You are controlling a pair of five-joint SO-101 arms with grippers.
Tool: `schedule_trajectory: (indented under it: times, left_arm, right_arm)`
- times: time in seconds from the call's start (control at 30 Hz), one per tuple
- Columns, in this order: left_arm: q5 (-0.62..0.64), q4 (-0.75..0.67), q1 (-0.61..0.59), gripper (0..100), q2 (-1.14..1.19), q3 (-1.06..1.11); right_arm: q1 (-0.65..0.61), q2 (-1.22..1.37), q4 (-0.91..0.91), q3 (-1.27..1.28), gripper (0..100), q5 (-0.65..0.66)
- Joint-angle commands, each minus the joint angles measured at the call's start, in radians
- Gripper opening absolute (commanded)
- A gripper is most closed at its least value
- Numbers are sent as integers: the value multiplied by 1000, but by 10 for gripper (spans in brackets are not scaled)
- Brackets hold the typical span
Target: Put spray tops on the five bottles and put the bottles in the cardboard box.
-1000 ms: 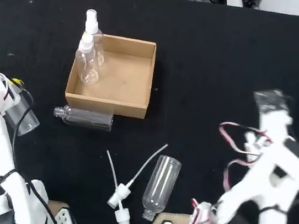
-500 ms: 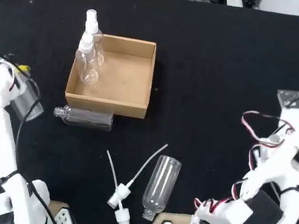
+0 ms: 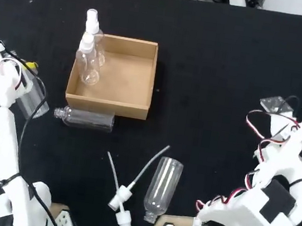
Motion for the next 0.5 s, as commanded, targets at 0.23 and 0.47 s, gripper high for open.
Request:
schedule_trajectory:
  times: [0.23, 0.47]
  left_arm:
    - [-5, 9, 10, 29, -37, 51]
    - [3, 83, 19, 29, -219, 79]
  right_arm:
    - [-37, -88, 98, -67, 176, -71]
    - [-11, -53, -20, 30, 174, -23]
